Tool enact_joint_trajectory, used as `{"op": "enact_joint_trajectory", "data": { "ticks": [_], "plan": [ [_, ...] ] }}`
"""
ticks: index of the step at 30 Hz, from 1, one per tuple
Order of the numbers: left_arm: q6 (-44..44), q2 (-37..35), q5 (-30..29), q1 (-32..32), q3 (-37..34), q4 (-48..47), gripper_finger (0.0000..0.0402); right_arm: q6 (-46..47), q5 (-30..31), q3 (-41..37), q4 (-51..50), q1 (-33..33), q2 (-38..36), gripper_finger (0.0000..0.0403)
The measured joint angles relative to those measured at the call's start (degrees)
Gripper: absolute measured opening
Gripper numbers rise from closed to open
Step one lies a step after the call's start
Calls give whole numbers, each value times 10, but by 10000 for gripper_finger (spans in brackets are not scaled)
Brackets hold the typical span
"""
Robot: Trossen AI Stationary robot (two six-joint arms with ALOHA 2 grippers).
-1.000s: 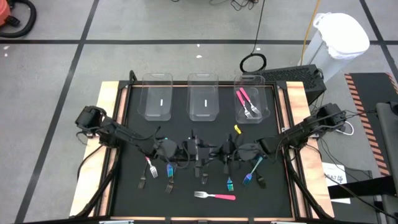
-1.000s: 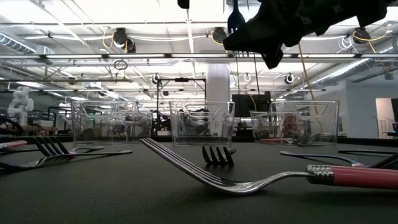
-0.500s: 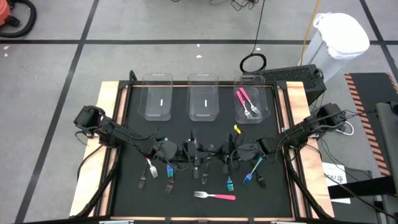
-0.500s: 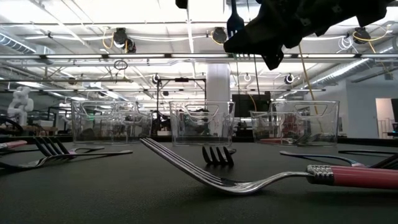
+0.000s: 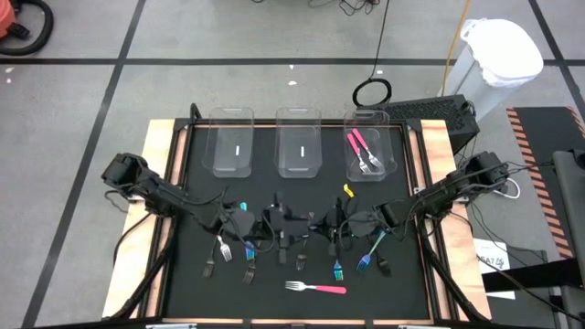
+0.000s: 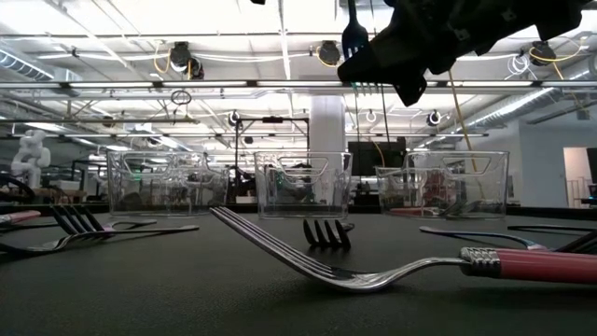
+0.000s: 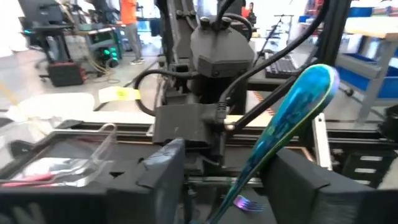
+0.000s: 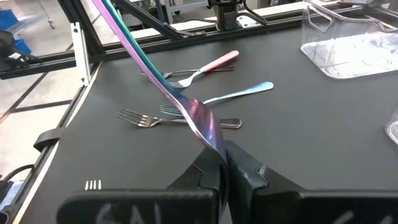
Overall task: Sort silverware by color (type)
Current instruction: Put the blue fork into the middle transparent bin
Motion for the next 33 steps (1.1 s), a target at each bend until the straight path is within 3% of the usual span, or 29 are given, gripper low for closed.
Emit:
{"op": "enact_joint_trajectory", "data": {
  "ticks": [4, 9, 16, 24, 29, 33],
  "plan": [
    [1, 0, -28, -2, 0, -12, 231, 1, 0, 0, -1, 0, 0, 3],
    [1, 0, -27, -2, 0, -18, 223, 1, 0, 0, -2, 0, 0, 4],
    [2, 0, -27, -2, 0, -23, 148, 0, 2, 0, -1, 0, 0, 4],
    [22, -3, -25, -2, 0, -32, 18, -2, 3, 0, -2, -1, 0, 5],
    [20, -18, -25, -2, 0, -53, 8, -7, 1, 0, 3, 0, 0, 11],
    [12, -31, -30, -3, 0, -64, 4, -11, 13, 0, 13, 0, 0, 48]
  ]
}}
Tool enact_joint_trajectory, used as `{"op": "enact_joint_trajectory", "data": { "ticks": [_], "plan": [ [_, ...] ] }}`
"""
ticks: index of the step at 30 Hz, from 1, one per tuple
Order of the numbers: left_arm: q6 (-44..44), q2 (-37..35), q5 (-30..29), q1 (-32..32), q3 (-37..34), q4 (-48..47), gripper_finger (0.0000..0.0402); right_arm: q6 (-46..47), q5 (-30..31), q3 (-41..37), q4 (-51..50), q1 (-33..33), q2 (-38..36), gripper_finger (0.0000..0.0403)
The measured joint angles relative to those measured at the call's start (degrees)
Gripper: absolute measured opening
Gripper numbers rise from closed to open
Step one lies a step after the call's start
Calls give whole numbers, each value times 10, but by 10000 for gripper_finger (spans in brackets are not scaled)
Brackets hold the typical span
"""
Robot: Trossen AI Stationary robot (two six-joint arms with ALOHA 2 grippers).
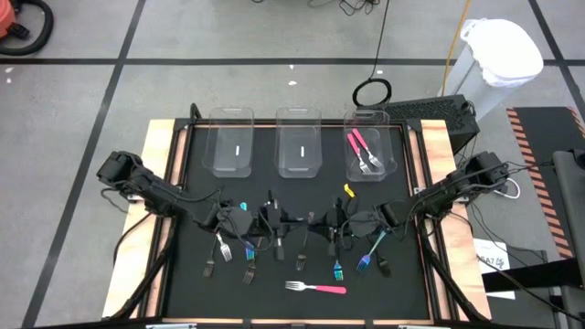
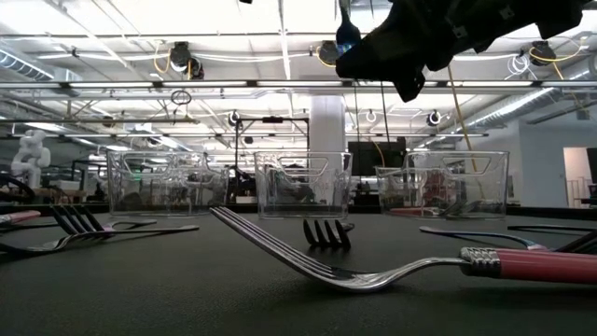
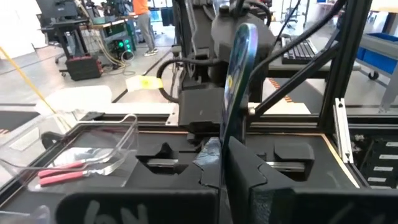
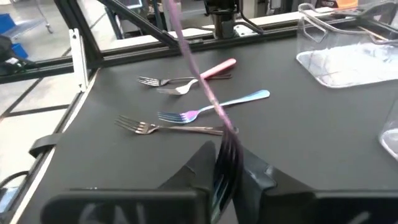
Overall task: Sort silverware by color (type)
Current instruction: Put the blue fork into the middle transparent bin
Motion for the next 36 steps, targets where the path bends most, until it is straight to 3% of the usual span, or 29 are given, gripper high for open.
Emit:
{"op": "enact_joint_trajectory", "data": {
  "ticks": [9, 16, 22, 36],
  "plan": [
    [3, -6, 8, -1, 0, 0, 2, 35, 0, 0, -27, 0, 0, 178],
    [3, -35, 19, -1, 0, -43, 1, 71, 0, 0, -105, 0, 0, 246],
    [3, -60, 56, -11, 0, -72, 1, 81, 1, 0, -130, 0, 0, 266],
    [6, -132, 51, 30, 0, -150, 0, 75, -2, 0, -135, 0, 0, 267]
  ]
}}
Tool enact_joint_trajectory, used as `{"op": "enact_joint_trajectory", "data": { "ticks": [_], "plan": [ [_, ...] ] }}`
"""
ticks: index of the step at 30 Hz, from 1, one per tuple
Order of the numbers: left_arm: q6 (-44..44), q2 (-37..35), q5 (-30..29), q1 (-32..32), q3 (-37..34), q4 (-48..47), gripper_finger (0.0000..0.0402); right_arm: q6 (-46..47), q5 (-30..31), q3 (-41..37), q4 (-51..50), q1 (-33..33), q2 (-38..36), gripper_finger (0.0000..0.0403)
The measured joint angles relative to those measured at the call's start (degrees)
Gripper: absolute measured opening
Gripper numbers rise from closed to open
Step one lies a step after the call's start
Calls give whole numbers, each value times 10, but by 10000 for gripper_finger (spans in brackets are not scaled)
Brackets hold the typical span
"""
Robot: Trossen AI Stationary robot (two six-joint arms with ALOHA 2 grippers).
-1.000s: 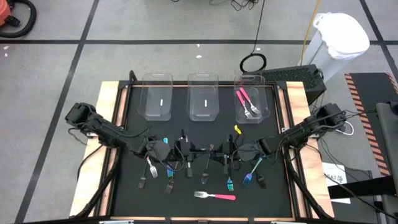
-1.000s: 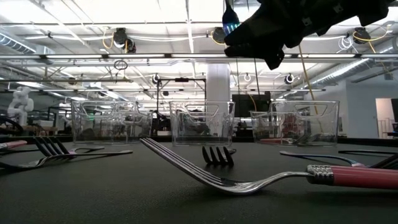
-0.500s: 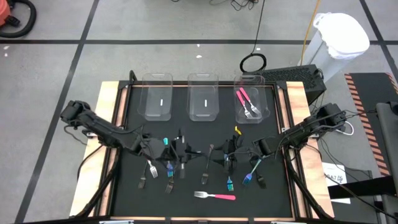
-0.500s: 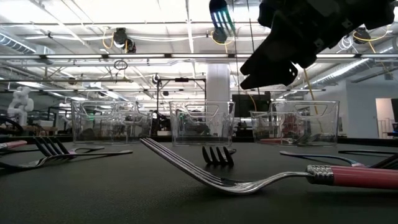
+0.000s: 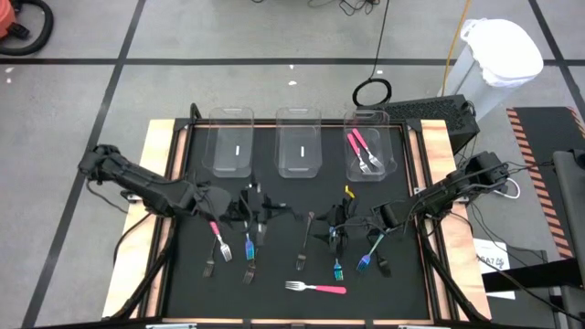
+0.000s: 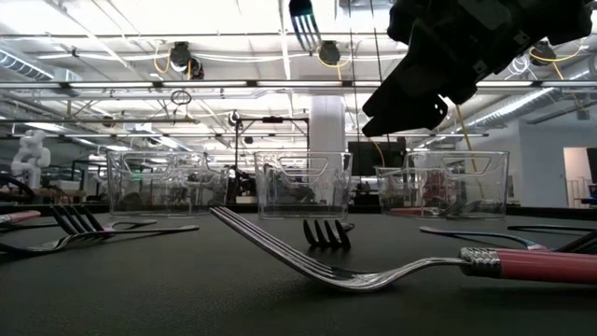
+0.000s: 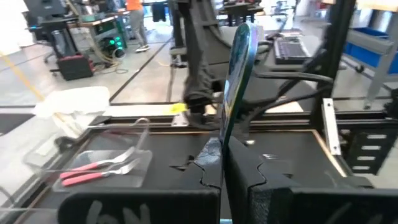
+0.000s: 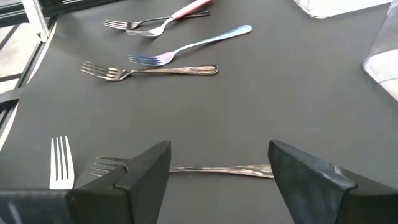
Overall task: Sort silverware by color (type)
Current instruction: Put the blue fork into the middle transparent bin
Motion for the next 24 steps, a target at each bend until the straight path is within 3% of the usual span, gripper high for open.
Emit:
{"op": "enact_joint_trajectory", "data": {
  "ticks": [11, 24],
  "plan": [
    [-18, -25, 119, 116, 0, -59, 0, -1, 0, 0, 1, 0, 0, 267],
    [-53, -14, 248, 267, -23, -40, 0, -10, -31, 0, 3, 0, 0, 267]
  ]
}}
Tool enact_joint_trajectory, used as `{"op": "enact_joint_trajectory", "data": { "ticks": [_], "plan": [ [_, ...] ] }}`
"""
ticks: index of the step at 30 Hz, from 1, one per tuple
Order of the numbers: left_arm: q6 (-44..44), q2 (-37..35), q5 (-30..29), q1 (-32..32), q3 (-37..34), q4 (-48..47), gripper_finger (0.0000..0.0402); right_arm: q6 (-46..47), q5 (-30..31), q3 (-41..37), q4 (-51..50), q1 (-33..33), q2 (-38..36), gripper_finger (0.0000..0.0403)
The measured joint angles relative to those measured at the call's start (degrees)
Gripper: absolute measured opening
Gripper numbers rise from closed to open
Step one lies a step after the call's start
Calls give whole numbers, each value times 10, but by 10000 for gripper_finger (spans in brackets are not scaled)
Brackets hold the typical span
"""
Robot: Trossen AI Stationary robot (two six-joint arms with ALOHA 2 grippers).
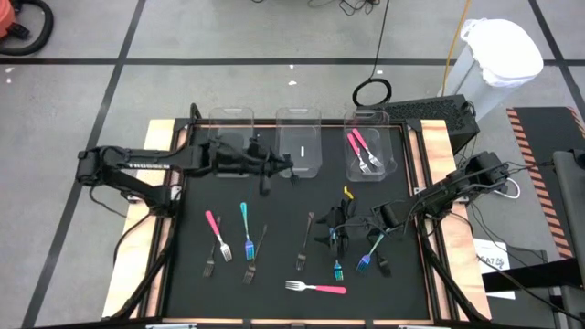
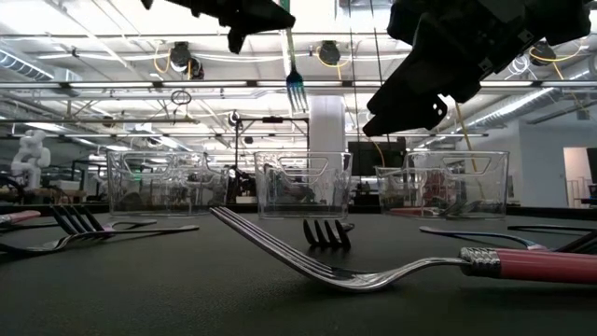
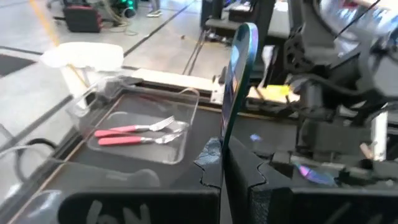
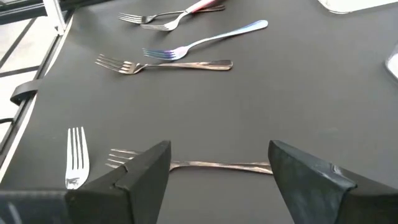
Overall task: Sort silverware by color (type)
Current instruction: Put the blue fork into the middle transparent bin
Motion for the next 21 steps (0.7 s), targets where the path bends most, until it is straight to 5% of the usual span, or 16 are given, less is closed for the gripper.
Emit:
{"op": "enact_joint_trajectory", "data": {
  "ticks": [12, 21],
  "plan": [
    [-41, 55, 166, 132, 0, 49, 0, -2, 0, 0, 0, 0, 0, 267],
    [-68, 109, 212, 221, 0, 58, 0, -6, 0, 0, 0, 0, 0, 267]
  ]
}}
